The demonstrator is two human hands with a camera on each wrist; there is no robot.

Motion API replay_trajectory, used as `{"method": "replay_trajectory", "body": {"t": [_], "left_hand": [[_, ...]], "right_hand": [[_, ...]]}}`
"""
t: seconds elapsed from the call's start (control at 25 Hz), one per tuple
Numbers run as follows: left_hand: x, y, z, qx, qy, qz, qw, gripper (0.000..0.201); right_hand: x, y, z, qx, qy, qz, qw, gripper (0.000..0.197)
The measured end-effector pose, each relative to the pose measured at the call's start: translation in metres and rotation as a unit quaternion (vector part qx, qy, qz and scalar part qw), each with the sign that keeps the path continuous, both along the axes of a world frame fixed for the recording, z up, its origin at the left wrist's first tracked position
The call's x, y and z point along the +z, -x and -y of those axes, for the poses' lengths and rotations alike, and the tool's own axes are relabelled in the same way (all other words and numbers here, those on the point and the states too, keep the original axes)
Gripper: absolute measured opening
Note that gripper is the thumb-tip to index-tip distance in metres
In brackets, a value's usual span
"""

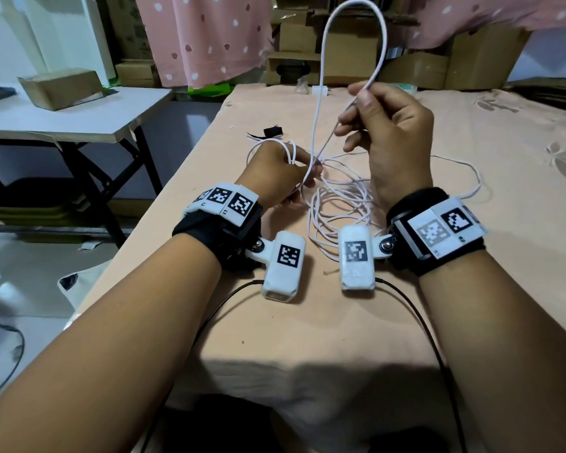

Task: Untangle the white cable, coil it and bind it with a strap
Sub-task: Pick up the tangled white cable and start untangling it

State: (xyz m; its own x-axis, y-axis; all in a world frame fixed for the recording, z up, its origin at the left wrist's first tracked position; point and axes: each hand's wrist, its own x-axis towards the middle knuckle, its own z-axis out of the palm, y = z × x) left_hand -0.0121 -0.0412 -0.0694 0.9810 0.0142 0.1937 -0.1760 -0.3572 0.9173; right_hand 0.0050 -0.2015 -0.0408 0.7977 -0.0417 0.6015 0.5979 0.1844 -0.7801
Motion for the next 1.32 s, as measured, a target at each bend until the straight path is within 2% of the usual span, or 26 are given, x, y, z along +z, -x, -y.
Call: {"method": "replay_trajectory", "body": {"t": [0.08,0.16,0.24,0.36,0.44,0.52,0.6,0.72,0.8,0.88,0.96,1.12,1.32], "left_hand": [[-0.001,0.000,-0.001,0.010,0.013,0.017,1.000,0.018],[0.000,-0.001,-0.002,0.019,0.018,0.032,0.999,0.022],[0.000,0.000,-0.001,0.011,0.007,0.034,0.999,0.024],[0.001,0.001,0.000,-0.002,0.010,0.031,0.999,0.020],[0.000,-0.002,0.000,-0.004,0.015,0.027,1.000,0.010],[0.000,-0.003,-0.001,-0.005,0.011,0.016,1.000,0.007],[0.001,-0.002,-0.003,-0.001,-0.001,0.017,1.000,0.008],[0.000,-0.001,-0.002,0.001,-0.019,0.036,0.999,0.026],[0.000,0.000,0.000,0.004,-0.002,0.040,0.999,0.030],[0.002,0.001,0.000,0.008,0.020,0.049,0.999,0.029],[0.004,0.002,0.004,-0.003,0.029,0.045,0.999,0.031],[0.006,0.001,0.009,-0.039,0.041,-0.012,0.998,0.032],[0.001,0.003,0.008,-0.109,-0.069,-0.032,0.991,0.015]], "right_hand": [[-0.004,-0.002,0.000,0.006,0.028,-0.057,0.998,0.015],[-0.011,-0.002,-0.002,0.022,0.141,-0.105,0.984,0.007],[-0.017,-0.001,0.000,0.024,0.221,-0.101,0.970,0.006],[-0.014,-0.003,0.000,-0.016,0.254,-0.078,0.964,0.015],[-0.008,-0.001,-0.001,-0.015,0.200,-0.039,0.979,0.015],[-0.002,-0.002,0.001,-0.020,0.070,0.001,0.997,0.012],[-0.003,-0.006,0.001,-0.009,0.007,-0.021,1.000,0.006],[-0.014,-0.004,-0.006,0.020,0.113,-0.102,0.988,0.011],[-0.017,-0.001,-0.007,0.010,0.190,-0.093,0.977,0.017],[-0.015,0.000,-0.007,-0.008,0.220,-0.080,0.972,0.023],[-0.014,-0.002,-0.006,-0.014,0.190,-0.098,0.977,0.023],[-0.012,-0.006,-0.002,-0.051,0.053,-0.128,0.989,0.025],[-0.004,-0.005,0.000,-0.003,-0.065,-0.087,0.994,0.025]]}}
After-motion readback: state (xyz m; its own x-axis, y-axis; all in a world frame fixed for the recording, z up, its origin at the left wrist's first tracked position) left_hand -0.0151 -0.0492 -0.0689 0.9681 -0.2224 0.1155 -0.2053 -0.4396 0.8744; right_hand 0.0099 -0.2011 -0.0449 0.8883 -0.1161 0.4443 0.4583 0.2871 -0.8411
